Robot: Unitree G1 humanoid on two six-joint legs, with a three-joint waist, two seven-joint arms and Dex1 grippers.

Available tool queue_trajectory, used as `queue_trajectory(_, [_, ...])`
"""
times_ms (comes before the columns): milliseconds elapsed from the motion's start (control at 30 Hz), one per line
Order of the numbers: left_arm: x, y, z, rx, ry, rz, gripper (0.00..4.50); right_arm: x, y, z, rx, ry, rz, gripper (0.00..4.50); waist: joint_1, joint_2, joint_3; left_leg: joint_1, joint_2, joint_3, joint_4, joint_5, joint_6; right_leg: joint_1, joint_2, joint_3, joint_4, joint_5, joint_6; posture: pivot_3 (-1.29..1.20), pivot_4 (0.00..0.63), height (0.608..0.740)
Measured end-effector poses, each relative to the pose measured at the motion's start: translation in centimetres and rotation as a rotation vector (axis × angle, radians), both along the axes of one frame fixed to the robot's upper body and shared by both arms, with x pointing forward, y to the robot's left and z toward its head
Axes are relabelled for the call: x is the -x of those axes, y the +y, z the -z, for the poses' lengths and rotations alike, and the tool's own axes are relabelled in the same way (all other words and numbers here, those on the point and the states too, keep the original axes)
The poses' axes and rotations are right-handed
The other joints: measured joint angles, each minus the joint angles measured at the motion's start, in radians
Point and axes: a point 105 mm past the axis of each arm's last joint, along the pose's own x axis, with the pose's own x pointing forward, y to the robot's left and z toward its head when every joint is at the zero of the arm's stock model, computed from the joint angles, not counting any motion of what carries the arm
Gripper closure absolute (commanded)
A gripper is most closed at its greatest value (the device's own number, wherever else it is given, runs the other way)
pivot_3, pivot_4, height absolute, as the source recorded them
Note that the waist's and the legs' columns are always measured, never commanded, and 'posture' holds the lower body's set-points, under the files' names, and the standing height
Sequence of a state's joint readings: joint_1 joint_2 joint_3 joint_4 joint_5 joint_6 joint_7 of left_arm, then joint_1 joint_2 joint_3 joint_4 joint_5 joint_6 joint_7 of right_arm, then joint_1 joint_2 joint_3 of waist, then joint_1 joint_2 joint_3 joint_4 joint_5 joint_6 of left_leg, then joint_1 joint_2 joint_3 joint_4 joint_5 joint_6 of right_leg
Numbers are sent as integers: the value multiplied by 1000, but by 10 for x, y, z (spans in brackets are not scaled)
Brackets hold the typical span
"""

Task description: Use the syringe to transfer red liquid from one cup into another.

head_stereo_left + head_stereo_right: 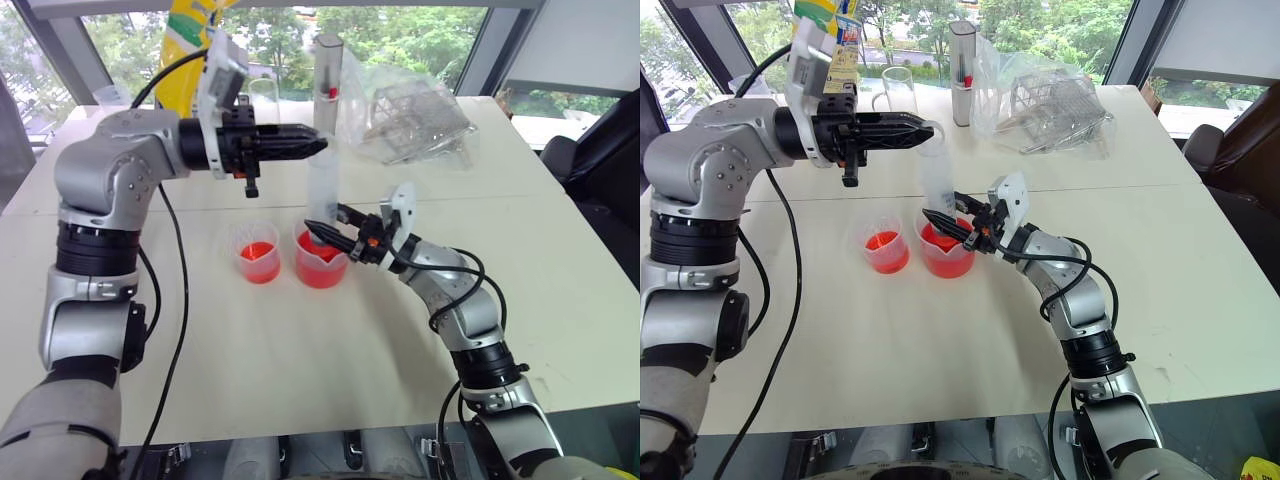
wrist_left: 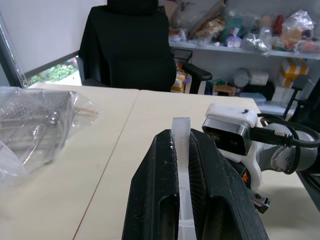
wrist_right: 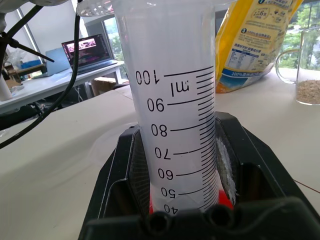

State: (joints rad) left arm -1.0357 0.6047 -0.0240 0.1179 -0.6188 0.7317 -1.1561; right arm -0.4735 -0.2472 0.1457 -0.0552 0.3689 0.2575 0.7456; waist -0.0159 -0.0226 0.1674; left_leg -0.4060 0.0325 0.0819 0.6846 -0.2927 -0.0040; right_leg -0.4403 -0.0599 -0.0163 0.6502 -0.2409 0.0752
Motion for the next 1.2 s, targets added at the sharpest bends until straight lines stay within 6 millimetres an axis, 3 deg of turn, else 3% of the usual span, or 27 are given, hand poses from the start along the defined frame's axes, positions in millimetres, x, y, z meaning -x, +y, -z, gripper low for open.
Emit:
queue_trajectory(233, [1,0,0,-4,-7,1,4450,-1,-1,0,7,-3,3,3048,0,0,0,0,0,0,0,0,0,0,0,0,0,0,0,0,150,740])
queue_trajectory(367, [5,1,-1,3,-27,-1,2963,-2,-1,2,44,11,6,3048,-1,0,0,0,0,0,0,0,0,0,0,0,0,0,0,0,150,740])
queue_trajectory(533, [11,6,0,12,-38,-5,360,-1,0,-4,57,7,8,3048,0,0,0,0,0,0,0,0,0,0,0,0,0,0,0,0,150,740])
queue_trajectory(567, [12,7,2,9,-36,-7,30,-1,-1,-5,59,3,8,3048,0,0,0,0,0,0,0,0,0,0,0,0,0,0,0,0,150,740])
queue_trajectory(767, [16,19,4,22,-8,-36,30,2,0,-15,56,-17,5,3048,-2,0,0,0,0,0,0,0,0,0,0,0,0,0,0,0,150,740])
queue_trajectory(1000, [27,64,-5,35,0,-161,30,-1,-6,-26,37,-27,34,3048,-1,0,0,0,1,0,0,0,0,0,0,0,0,0,0,0,150,740])
queue_trajectory(1200, [37,93,-16,59,-5,-256,30,0,1,-78,-15,-115,-14,3048,0,0,0,0,1,0,0,0,0,0,-1,0,0,0,0,0,150,740])
